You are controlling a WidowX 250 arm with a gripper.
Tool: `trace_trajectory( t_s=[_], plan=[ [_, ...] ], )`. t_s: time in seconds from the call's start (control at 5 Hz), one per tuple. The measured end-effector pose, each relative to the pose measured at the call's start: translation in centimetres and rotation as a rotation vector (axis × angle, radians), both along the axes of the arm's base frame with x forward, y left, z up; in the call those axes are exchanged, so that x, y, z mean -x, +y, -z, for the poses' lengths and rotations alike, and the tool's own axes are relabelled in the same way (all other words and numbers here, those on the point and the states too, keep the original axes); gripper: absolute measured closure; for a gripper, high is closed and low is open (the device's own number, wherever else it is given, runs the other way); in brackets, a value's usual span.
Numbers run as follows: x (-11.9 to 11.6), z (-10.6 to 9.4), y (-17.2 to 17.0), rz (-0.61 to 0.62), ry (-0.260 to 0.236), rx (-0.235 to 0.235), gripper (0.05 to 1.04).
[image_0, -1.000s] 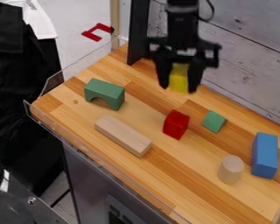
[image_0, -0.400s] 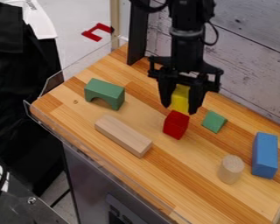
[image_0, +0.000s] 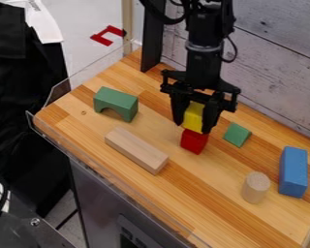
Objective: Put the yellow cube on the top of red cube
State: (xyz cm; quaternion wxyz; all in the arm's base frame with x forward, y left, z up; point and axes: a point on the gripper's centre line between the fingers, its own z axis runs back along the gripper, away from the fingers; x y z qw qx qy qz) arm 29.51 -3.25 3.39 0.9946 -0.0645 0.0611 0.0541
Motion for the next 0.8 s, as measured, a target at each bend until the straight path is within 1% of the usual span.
trace_trajectory(
  t_s=[0.4, 0.6, 0.8],
  plan=[
    [-0.02, 0.48, 0.07, 0.008, 0.005, -0.004, 0.501],
    [-0.08, 0.56, -0.09, 0.004, 0.003, 0.006, 0.439],
    [0.08, 0.94, -0.23, -0.009, 0.036, 0.013, 0.145]
  ],
)
